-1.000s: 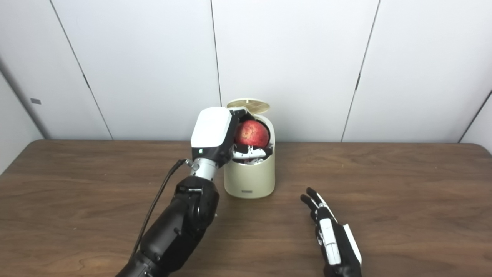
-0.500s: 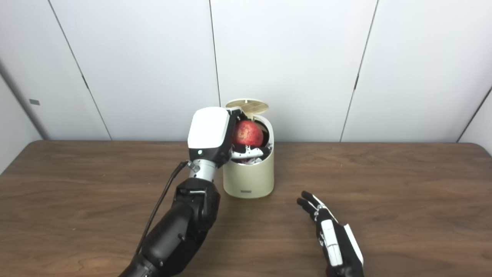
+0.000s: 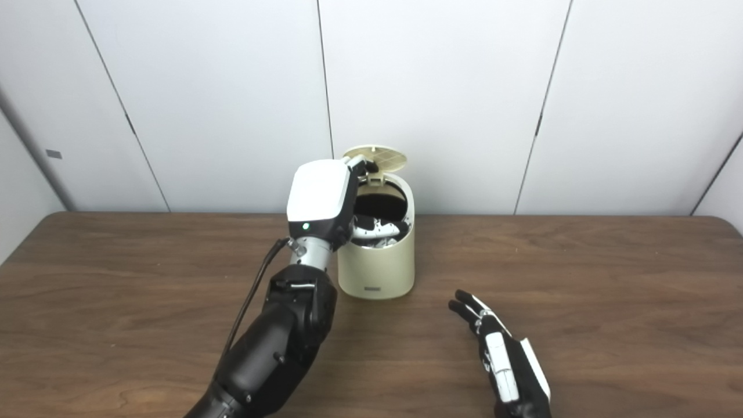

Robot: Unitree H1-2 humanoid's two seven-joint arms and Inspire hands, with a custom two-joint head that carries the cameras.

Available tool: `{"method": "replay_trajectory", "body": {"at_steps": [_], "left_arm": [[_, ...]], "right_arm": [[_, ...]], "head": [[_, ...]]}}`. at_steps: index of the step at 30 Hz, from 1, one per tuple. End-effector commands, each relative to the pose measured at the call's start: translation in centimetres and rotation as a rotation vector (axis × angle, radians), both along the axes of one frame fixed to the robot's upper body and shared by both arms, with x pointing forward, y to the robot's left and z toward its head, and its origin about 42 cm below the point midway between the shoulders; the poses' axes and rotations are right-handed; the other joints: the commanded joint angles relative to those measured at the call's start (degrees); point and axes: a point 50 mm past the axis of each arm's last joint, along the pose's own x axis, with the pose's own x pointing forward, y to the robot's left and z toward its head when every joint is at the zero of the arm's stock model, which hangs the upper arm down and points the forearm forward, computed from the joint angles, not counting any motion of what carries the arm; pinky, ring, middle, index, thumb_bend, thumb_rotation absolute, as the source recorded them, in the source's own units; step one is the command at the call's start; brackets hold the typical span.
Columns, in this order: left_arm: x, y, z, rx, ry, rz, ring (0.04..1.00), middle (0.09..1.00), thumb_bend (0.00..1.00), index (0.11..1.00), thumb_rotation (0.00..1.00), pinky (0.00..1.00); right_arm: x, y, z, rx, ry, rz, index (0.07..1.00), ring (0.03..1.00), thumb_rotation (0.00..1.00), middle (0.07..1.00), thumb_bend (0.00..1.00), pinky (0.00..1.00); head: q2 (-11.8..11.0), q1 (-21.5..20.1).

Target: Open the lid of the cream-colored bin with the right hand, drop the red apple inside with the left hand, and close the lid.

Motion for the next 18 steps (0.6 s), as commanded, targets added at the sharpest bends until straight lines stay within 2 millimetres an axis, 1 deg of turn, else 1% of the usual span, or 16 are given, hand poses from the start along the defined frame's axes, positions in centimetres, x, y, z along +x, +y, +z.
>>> {"method": "replay_trajectory", "body": {"at_steps": [1,3,5,6,7,8,9,10,11,13,14,17,18], "left_arm": [[0.3,0.4,-0.5,0.011,0.062,0.005,0.801,0.804,0.98,0.748,0.12,0.68],[0.2,0.4,-0.5,-0.008,0.053,-0.003,0.794,0.797,0.96,0.738,0.1,0.67],[0.1,0.5,-0.5,-0.035,0.034,-0.015,0.767,0.774,0.93,0.708,0.06,0.65],[0.0,0.5,-0.5,-0.054,0.02,-0.023,0.716,0.734,0.88,0.67,0.02,0.61],[0.0,0.5,-0.5,-0.067,0.01,-0.029,0.687,0.712,0.82,0.642,0.01,0.57],[-0.1,0.6,-0.5,-0.082,0.001,-0.035,0.671,0.7,0.8,0.627,0.01,0.55],[-0.1,0.6,-0.5,-0.101,-0.013,-0.045,0.646,0.681,0.63,0.547,0.02,0.52],[-0.2,0.8,-0.5,-0.12,-0.038,-0.056,0.585,0.649,0.54,0.513,0.01,0.44],[-0.3,0.9,-0.5,-0.14,-0.064,-0.068,0.534,0.606,0.51,0.489,0.01,0.39],[-0.4,1.4,-0.5,-0.161,-0.101,-0.089,0.466,0.544,0.48,0.482,0.0,0.34],[-0.4,1.6,-0.6,-0.167,-0.111,-0.099,0.453,0.527,0.48,0.482,0.0,0.34],[-0.3,2.0,-0.4,-0.21,-0.131,-0.117,0.441,0.525,0.47,0.462,0.0,0.33],[-0.3,2.2,-0.3,-0.254,-0.134,-0.133,0.44,0.525,0.47,0.457,0.0,0.34]], "right_arm": [[0.3,0.0,1.5,0.009,-0.087,0.01,0.88,0.933,1.0,0.853,0.64,1.0],[0.3,0.0,1.5,0.006,-0.086,0.008,0.881,0.933,1.0,0.852,0.64,1.0],[0.3,-0.1,1.5,0.004,-0.083,0.004,0.879,0.933,1.0,0.851,0.64,1.0],[0.3,-0.1,1.5,0.002,-0.082,0.003,0.877,0.931,1.0,0.851,0.65,1.0],[0.3,-0.1,1.6,0.001,-0.082,0.002,0.877,0.931,1.0,0.852,0.65,1.0],[0.3,-0.1,1.5,0.001,-0.082,0.002,0.877,0.931,1.0,0.852,0.65,1.0],[0.3,-0.2,1.5,0.002,-0.082,0.003,0.878,0.932,1.0,0.854,0.64,1.0],[0.3,-0.2,1.5,0.003,-0.082,0.002,0.876,0.932,1.0,0.854,0.64,1.0],[0.3,-0.2,1.5,0.005,-0.081,0.001,0.873,0.932,1.0,0.853,0.64,1.0],[0.3,-0.2,1.5,0.009,-0.079,-0.001,0.867,0.932,1.0,0.853,0.64,1.0],[0.3,-0.2,1.5,0.008,-0.08,-0.001,0.867,0.932,1.0,0.855,0.64,1.0],[0.3,-0.3,1.5,0.004,-0.081,-0.002,0.869,0.934,1.0,0.865,0.63,0.99],[0.3,-0.3,1.6,0.002,-0.081,-0.004,0.871,0.934,1.0,0.87,0.62,0.99]], "head": [[0.0,0.1],[0.1,0.0],[0.1,0.1],[0.1,0.1],[0.1,0.1],[0.0,0.1],[0.0,0.1],[0.0,0.1],[0.0,0.3],[-0.1,0.3],[0.0,0.2],[-0.2,0.2],[-0.1,0.2]]}}
